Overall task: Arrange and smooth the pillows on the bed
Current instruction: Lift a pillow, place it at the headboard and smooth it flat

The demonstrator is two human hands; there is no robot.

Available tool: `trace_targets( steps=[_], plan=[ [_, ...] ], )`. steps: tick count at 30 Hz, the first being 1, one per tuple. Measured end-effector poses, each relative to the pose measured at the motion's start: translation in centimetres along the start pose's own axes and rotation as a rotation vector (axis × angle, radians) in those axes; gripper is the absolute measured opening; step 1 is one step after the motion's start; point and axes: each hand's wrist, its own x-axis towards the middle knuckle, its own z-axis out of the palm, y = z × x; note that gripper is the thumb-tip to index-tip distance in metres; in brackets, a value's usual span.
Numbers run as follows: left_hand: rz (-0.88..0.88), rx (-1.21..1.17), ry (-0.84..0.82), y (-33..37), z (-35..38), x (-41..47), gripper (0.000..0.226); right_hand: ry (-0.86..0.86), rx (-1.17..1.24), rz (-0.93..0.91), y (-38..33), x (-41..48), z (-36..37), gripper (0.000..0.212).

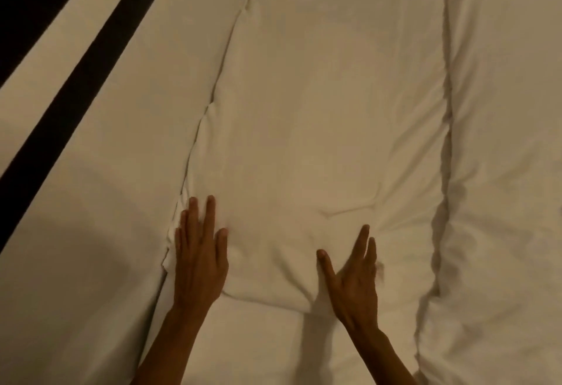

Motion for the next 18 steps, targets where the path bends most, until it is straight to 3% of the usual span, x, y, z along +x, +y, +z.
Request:
trace_targets(
  steps=[4, 8, 11, 13, 15, 17, 18],
  plan=[
    [-0.187, -0.179, 0.032, -1.2, 0.9, -1.8, 0.072, 0.083, 0.141, 0.086, -1.0, -0.7, 0.5, 0.107],
    [-0.264, -0.108, 0.040, -2.2, 1.0, -0.6, 0.070, 0.047, 0.226, 0.130, -0.3, -1.0, -0.1, 0.105],
    [-0.249, -0.015, -0.012, -3.6, 1.2, -1.1, 0.063, -0.055, 0.160, 0.163, 1.5, -1.3, -1.0, 0.098],
    [-0.252, 0.065, -0.070, -4.6, 1.1, -2.1, 0.074, -0.114, 0.097, 0.177, 3.3, -1.7, -1.4, 0.077],
    [-0.287, 0.093, -0.119, -5.1, 0.7, -2.6, 0.082, -0.092, 0.043, 0.166, 4.9, -2.2, -1.7, 0.042],
    [-0.314, 0.097, -0.117, -4.9, 0.0, -2.6, 0.075, -0.060, 0.042, 0.184, 5.5, -2.6, -2.1, 0.013],
    [-0.301, 0.122, -0.101, -4.6, -0.4, -2.6, 0.066, -0.052, 0.040, 0.190, 5.5, -2.6, -2.4, 0.009]
  ],
)
